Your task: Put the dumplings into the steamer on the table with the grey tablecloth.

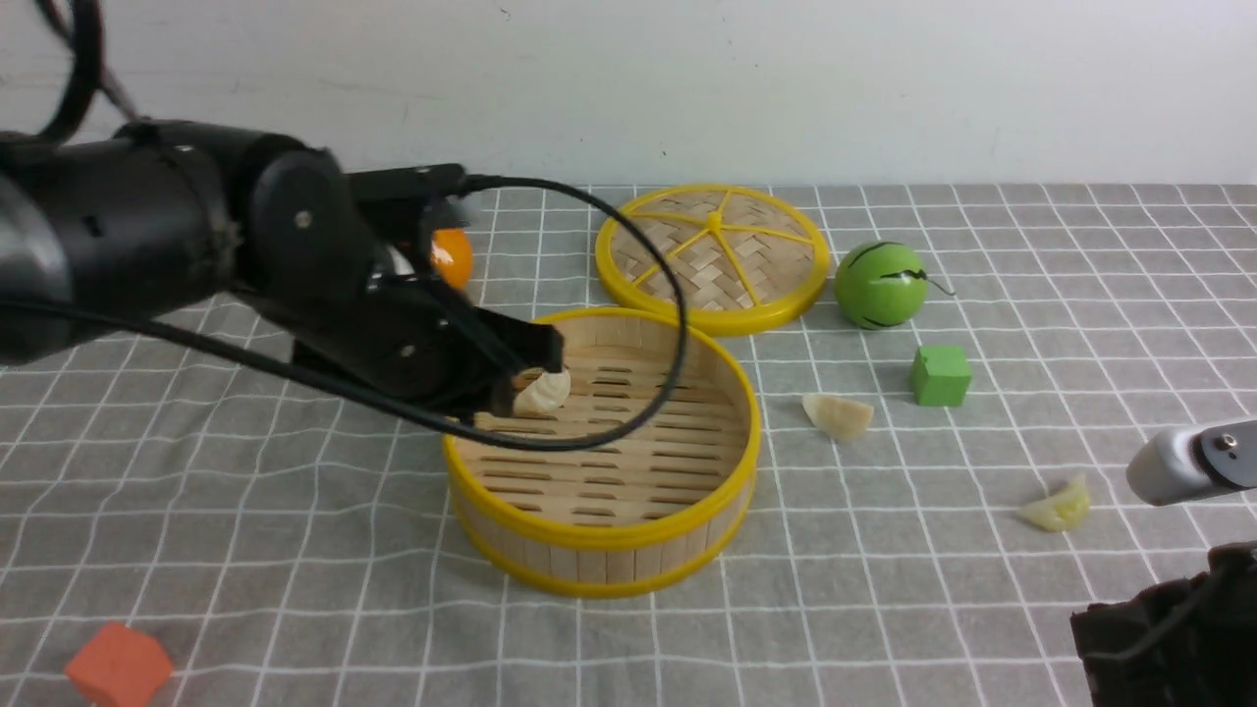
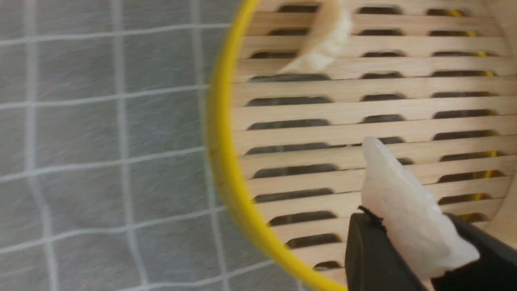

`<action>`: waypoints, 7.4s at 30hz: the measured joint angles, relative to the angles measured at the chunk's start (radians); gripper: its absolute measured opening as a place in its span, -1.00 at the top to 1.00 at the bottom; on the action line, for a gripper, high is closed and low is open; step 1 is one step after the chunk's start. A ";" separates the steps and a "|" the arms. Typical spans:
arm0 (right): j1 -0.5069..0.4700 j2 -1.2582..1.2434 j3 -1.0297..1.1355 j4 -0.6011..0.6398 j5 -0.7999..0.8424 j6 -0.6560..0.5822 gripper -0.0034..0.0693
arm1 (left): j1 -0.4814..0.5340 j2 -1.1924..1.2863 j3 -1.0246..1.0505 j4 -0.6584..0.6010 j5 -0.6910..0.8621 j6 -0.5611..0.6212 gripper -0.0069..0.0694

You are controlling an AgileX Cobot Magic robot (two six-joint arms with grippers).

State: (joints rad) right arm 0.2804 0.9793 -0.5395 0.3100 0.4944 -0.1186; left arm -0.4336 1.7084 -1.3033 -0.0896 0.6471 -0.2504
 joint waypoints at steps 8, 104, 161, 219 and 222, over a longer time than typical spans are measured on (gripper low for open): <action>0.000 0.000 0.000 0.000 0.000 0.000 0.68 | -0.011 0.267 -0.189 0.042 0.134 0.011 0.33; -0.218 0.893 -0.749 -0.112 0.285 0.055 -0.36 | -0.011 -1.368 0.934 0.642 -0.045 -0.455 0.66; 0.184 0.887 -1.202 0.048 0.408 -0.069 -0.22 | -0.011 -1.368 0.934 0.654 -0.045 -0.455 0.55; -0.200 -0.990 0.559 -0.369 -0.121 0.229 0.91 | -0.011 -1.367 0.934 0.654 -0.015 -0.455 0.40; -0.200 -0.990 0.559 -0.370 -0.121 0.233 0.91 | -0.011 -1.367 0.934 0.654 -0.015 -0.455 0.39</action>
State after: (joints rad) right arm 0.0804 -0.0107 0.0194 -0.0602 0.3738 0.1141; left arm -0.4444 0.3415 -0.3692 0.5641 0.6322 -0.7054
